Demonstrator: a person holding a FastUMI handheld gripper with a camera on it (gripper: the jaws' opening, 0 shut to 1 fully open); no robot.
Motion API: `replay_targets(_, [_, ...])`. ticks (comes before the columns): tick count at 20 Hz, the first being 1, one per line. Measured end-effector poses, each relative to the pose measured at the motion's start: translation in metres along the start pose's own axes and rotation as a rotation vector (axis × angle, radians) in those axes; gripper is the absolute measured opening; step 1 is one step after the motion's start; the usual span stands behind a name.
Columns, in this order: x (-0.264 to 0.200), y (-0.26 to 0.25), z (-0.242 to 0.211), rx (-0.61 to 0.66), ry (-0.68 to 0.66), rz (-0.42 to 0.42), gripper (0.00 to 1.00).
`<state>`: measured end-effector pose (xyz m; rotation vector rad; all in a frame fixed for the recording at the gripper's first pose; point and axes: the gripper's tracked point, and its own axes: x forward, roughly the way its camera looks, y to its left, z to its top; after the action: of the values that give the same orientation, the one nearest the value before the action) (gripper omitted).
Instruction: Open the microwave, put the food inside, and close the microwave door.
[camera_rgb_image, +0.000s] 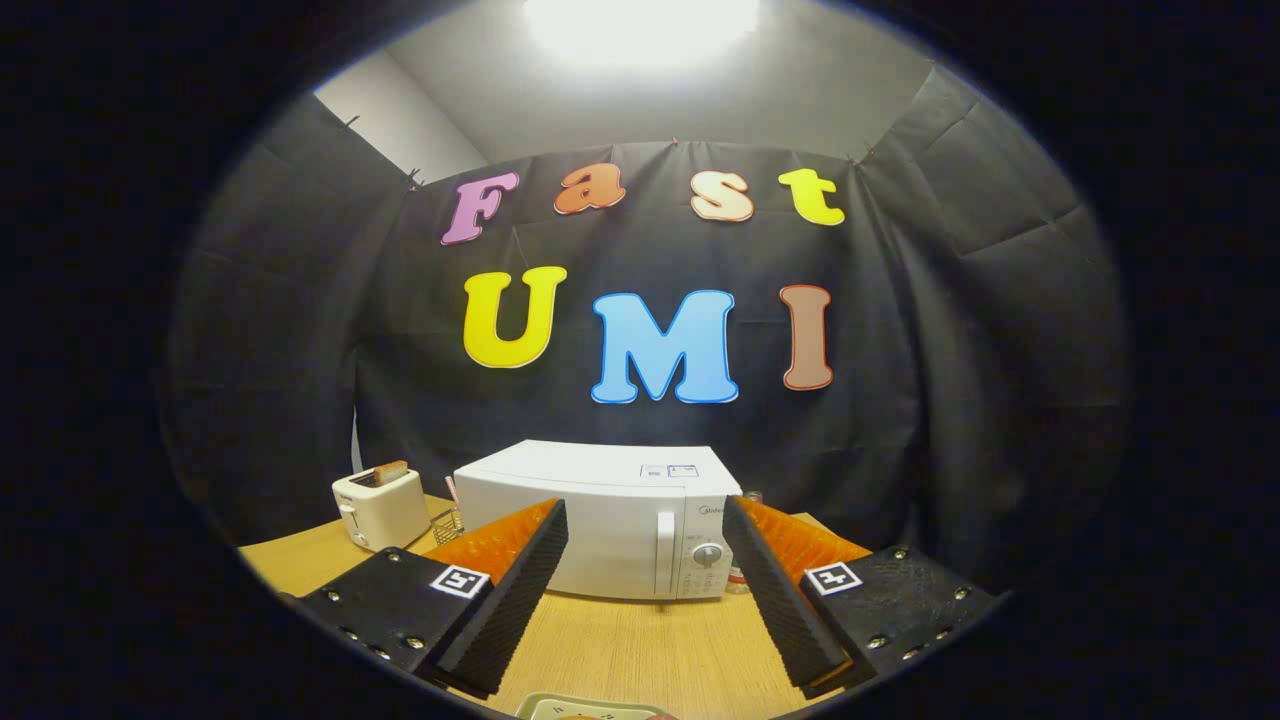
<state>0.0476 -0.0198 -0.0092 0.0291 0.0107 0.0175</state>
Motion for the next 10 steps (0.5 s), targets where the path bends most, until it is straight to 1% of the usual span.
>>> replay_targets(6, [0.05,-0.006,-0.026,0.009,0.047,0.003,0.99])
replay_targets(10, [0.084,-0.009,-0.052,0.009,0.088,0.003,0.99])
